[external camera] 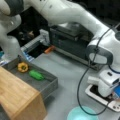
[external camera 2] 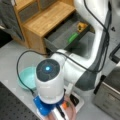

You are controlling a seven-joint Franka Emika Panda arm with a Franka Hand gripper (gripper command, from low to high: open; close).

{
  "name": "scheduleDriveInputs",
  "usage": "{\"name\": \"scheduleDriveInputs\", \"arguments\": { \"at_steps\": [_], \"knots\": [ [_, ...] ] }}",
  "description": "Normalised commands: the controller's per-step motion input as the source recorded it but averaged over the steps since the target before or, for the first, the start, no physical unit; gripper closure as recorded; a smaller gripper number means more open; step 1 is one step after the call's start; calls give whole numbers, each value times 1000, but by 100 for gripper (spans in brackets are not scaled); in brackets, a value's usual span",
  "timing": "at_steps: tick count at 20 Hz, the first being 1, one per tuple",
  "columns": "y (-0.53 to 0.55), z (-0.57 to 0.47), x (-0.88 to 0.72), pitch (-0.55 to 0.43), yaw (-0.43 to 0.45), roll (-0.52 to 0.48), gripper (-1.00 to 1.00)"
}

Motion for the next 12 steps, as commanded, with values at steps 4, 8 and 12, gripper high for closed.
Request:
{"name": "scheduleDriveInputs", "arguments": {
  "at_steps": [4, 8, 12],
  "knots": [
    [-10, 242, 13, 141, 128, -149, -100],
    [10, 140, -18, 134, 111, -144, -100],
    [45, 2, -28, 108, 87, -145, -100]
  ]
}}
